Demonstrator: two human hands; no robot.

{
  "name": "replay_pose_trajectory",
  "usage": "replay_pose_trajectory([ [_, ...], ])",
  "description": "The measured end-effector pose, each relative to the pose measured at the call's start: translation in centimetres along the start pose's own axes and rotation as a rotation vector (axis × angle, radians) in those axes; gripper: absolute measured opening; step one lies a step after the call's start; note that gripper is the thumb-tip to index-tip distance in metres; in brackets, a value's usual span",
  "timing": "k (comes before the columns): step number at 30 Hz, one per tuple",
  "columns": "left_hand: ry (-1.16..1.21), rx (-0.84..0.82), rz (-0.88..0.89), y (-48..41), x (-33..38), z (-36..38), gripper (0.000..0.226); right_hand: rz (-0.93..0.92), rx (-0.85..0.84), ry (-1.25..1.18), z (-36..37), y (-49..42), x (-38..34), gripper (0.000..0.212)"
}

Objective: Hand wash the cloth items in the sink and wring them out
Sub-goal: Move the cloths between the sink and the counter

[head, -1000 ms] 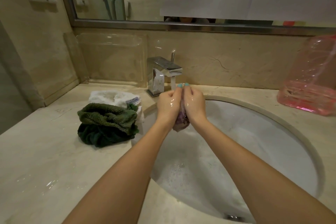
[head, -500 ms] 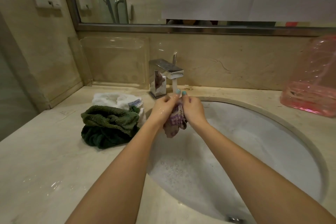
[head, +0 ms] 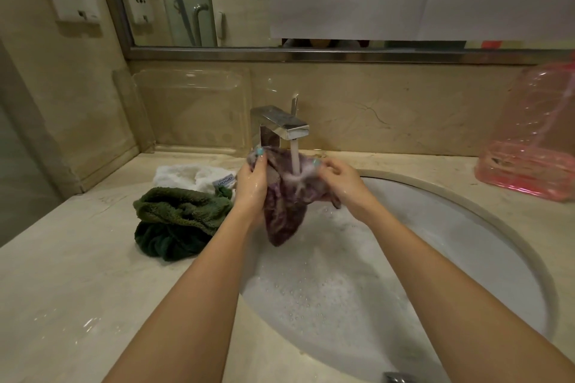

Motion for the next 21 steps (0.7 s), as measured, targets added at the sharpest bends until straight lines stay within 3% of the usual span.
replay_pose_trajectory([
  [2, 0.051, 0.077, 0.006, 0.2, 0.3, -0.5, 0.044, -0.005, -0.156, 0.123, 2.1, 0.6, 0.5, 0.017],
  [3, 0.064, 0.095, 0.014, 0.2, 0.4, -0.6, 0.045, -0.024, -0.158, 0.175, 2.5, 0.6, 0.6, 0.015],
  [6, 0.072, 0.108, 0.009, 0.0, 0.1, -0.6, 0.047, -0.101, -0.019, 0.145, 1.8, 0.4, -0.6, 0.006],
  [10, -0.111, 0.093, 0.076, -0.1, 0.3, -0.1, 0.047, -0.081, 0.207, -0.171, -0.9, -0.1, -1.1, 0.012],
  [13, -0.146, 0.114, 0.112, 0.3, 0.6, 1.0, 0.048, 0.006, 0.197, -0.244, 0.1, 0.1, -1.2, 0.016],
  [15, -0.129, 0.100, 0.089, 0.3, 0.3, 1.6, 0.043, 0.060, 0.115, -0.145, 2.1, 1.1, -1.4, 0.022],
  [18, -0.169, 0.087, 0.022, 0.4, -0.7, 2.2, 0.027, -0.031, 0.026, 0.115, 4.9, 2.5, -2.6, 0.034],
  [21, -0.289, 0.005, 0.047, 1.5, -1.0, 4.1, 0.025, -0.011, 0.248, 0.155, 2.5, 2.0, -2.8, 0.039],
])
Point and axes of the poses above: each hand's wrist, its own y-axis away from the middle knuckle, its own z-axis out of the palm, x = y × z, the point moved 10 cm from there along -y, towards the middle knuckle, and after that the axes turned 6 degrees about y, right-handed, at the moved point
